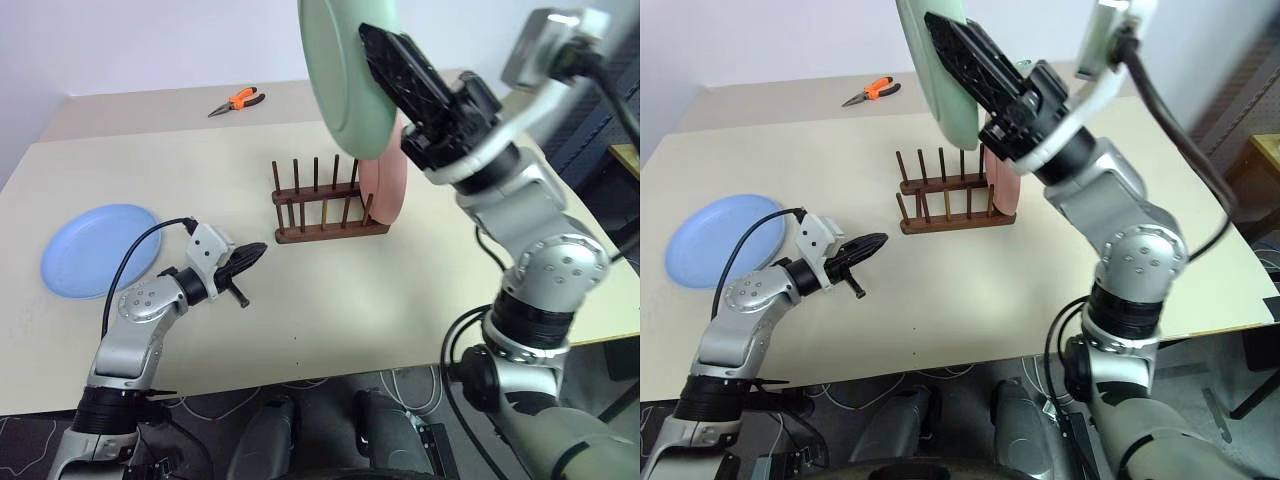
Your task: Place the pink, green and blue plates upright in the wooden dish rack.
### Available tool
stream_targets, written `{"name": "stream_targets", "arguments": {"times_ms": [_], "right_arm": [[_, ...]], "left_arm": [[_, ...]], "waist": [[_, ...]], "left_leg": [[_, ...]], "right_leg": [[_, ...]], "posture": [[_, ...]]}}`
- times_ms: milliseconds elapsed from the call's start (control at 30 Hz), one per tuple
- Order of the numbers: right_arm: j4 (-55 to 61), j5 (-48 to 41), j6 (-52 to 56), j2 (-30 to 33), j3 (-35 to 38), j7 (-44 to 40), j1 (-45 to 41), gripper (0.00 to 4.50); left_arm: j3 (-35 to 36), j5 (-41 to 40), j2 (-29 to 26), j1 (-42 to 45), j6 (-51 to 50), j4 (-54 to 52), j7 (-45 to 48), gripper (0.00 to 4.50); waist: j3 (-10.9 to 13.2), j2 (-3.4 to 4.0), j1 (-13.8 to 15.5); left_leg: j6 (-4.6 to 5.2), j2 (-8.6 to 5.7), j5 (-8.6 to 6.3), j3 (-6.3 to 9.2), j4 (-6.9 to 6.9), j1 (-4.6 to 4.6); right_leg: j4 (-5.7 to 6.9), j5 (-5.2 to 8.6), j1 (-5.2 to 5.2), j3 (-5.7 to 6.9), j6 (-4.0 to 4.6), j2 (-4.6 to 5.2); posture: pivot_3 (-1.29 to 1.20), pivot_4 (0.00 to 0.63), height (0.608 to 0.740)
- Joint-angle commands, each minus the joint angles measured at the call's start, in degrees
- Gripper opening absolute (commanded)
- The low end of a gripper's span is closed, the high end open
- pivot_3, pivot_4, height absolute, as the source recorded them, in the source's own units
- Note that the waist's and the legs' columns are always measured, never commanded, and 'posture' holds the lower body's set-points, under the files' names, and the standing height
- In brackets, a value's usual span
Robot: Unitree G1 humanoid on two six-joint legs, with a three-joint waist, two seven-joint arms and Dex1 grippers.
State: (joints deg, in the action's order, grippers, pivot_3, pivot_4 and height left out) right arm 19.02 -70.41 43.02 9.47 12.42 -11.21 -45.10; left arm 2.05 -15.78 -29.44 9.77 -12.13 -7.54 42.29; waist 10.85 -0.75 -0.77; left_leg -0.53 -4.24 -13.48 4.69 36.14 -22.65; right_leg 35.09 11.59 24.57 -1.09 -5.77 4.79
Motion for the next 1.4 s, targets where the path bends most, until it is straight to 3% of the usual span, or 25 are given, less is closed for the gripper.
{"name": "stream_targets", "arguments": {"times_ms": [33,533,633,700,767,833,1033,1067,1167,1233,1400], "right_arm": [[-3.65,2.03,-1.22,-1.86,-1.06,3.63,-0.47,0.02],[-15.40,7.35,-1.35,-6.69,-0.48,10.89,-0.95,0.02],[-16.81,9.60,-2.02,-5.86,-1.00,9.46,-1.93,0.96],[-16.96,13.71,-3.47,-4.17,-2.81,6.69,-2.97,1.87],[-16.39,19.77,-6.37,-1.60,-5.80,2.85,-4.00,2.88],[-15.87,24.97,-9.19,0.93,-8.58,-1.04,-4.95,2.90],[-13.89,40.51,-19.85,8.09,-16.61,-11.76,-7.22,2.90],[-12.77,43.22,-22.12,9.89,-18.67,-15.01,-7.37,3.46],[-9.73,48.68,-26.88,13.45,-23.47,-22.62,-6.89,4.45],[-7.69,51.57,-29.09,14.34,-26.31,-25.66,-6.00,4.45],[-5.69,57.06,-32.87,13.77,-31.79,-29.97,-2.66,4.45]], "left_arm": [[1.58,-1.26,-0.54,-0.32,-0.46,-3.32,-0.39,0.00],[-0.36,-1.74,0.14,0.55,-3.50,-6.05,-1.09,0.00],[-0.57,-1.81,0.10,0.72,-4.29,-6.57,-1.24,0.00],[-0.62,-2.79,0.14,0.83,-5.72,-6.78,-0.81,0.00],[-0.14,-3.92,0.37,0.68,-7.45,-7.18,-1.06,0.56],[0.44,-4.44,0.26,0.41,-8.05,-7.53,-1.35,1.35],[8.38,-4.00,2.18,2.28,-6.80,-3.96,-10.79,4.39],[11.30,-3.57,2.83,3.43,-6.69,-2.19,-14.74,4.50],[17.52,0.13,3.46,6.36,-6.59,1.71,-26.21,4.50],[22.76,4.57,3.16,8.75,-8.66,4.45,-37.85,4.50],[34.22,8.56,2.57,11.68,-18.71,9.54,-56.82,4.50]], "waist": [[0.00,0.00,0.02],[0.02,0.03,-0.21],[0.02,0.04,-0.21],[0.03,0.06,-0.24],[0.04,0.06,-0.26],[0.04,0.06,-0.28],[0.04,0.06,-0.37],[0.04,0.06,-0.25],[0.04,0.04,-0.25],[0.03,0.03,-0.34],[-0.02,-0.08,-0.21]], "left_leg": [[0.00,0.00,0.00,-0.02,-0.01,0.00],[0.00,0.00,0.00,-0.06,-0.06,-0.03],[0.00,0.00,0.00,-0.07,-0.06,-0.02],[0.01,0.00,0.00,-0.07,-0.06,-0.02],[0.01,0.00,0.00,-0.08,-0.06,-0.02],[0.01,0.00,0.00,-0.08,-0.05,-0.02],[0.01,0.00,0.01,-0.09,-0.05,-0.02],[0.01,0.00,0.01,-0.08,-0.05,-0.02],[0.00,0.00,0.01,-0.05,-0.03,-0.02],[0.00,0.00,0.00,-0.06,-0.04,-0.01],[-0.02,-0.01,0.00,-0.04,-0.03,0.00]], "right_leg": [[0.00,0.00,0.01,0.00,0.00,-0.03],[0.07,-0.01,0.10,-0.03,0.00,-0.13],[0.07,-0.01,0.11,-0.03,0.00,-0.14],[0.07,-0.01,0.11,-0.03,0.00,-0.15],[0.07,-0.01,0.11,-0.02,-0.01,-0.16],[0.07,-0.01,0.10,-0.01,-0.01,-0.17],[0.07,-0.01,0.11,-0.01,-0.01,-0.18],[0.08,-0.01,0.11,0.00,-0.01,-0.19],[0.07,-0.01,0.10,0.05,-0.03,-0.18],[0.06,-0.01,0.10,0.04,-0.04,-0.18],[0.09,-0.02,0.10,0.04,-0.05,-0.18]], "posture": [[0.00,0.150,0.738],[0.00,0.150,0.738],[0.00,0.150,0.738],[0.00,0.150,0.738],[0.00,0.150,0.738],[0.00,0.150,0.738],[0.00,0.150,0.738],[0.00,0.150,0.738],[0.00,0.150,0.738],[0.00,0.150,0.738],[0.00,0.150,0.738]]}}
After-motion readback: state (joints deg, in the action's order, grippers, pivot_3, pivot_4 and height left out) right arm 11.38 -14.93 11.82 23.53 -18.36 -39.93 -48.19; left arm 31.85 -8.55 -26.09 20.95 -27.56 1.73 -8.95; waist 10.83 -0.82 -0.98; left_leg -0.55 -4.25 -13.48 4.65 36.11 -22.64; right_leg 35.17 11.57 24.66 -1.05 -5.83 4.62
